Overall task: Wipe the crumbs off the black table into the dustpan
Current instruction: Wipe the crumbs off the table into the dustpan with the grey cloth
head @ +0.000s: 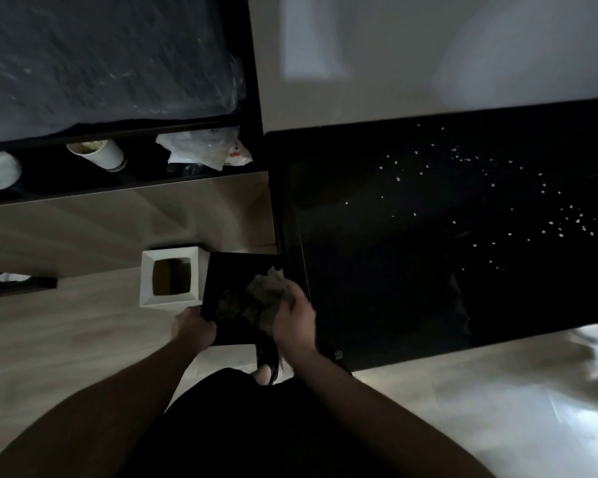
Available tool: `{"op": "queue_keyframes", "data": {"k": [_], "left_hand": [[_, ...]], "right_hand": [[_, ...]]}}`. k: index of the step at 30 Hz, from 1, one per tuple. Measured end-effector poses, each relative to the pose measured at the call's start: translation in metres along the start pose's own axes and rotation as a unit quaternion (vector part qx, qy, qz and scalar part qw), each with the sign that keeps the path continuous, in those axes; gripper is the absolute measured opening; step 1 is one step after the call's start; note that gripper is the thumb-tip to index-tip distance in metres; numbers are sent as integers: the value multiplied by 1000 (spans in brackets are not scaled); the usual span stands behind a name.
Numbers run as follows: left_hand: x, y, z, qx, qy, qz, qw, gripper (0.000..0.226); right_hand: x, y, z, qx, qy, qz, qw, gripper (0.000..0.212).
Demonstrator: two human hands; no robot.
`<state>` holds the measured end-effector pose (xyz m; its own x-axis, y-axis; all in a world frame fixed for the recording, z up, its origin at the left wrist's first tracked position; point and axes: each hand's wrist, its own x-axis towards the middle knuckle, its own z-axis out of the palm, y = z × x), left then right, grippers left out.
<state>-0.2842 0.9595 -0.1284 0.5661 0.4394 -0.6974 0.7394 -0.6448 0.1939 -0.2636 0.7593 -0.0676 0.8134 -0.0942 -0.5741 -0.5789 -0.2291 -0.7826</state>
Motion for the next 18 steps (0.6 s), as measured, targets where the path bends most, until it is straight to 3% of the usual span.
{"op": "queue_keyframes", "data": {"k": [7,10,14,18], "left_hand": [[9,-1,-6,-1,-3,-6,1000,23],[10,3,-6,-5,-1,-9,1000,25],[11,8,-5,-9,1,-22,1000,26],[11,9,-4,-17,-1,-29,999,27]], "right_hand": [[33,-8,-135,-11,134,-74,988,37],[67,8,-168,-110,146,-63,981,47],[85,35,-141,-303,79,8,950,57],[59,29,-59,-302,55,-17,952,67]]}}
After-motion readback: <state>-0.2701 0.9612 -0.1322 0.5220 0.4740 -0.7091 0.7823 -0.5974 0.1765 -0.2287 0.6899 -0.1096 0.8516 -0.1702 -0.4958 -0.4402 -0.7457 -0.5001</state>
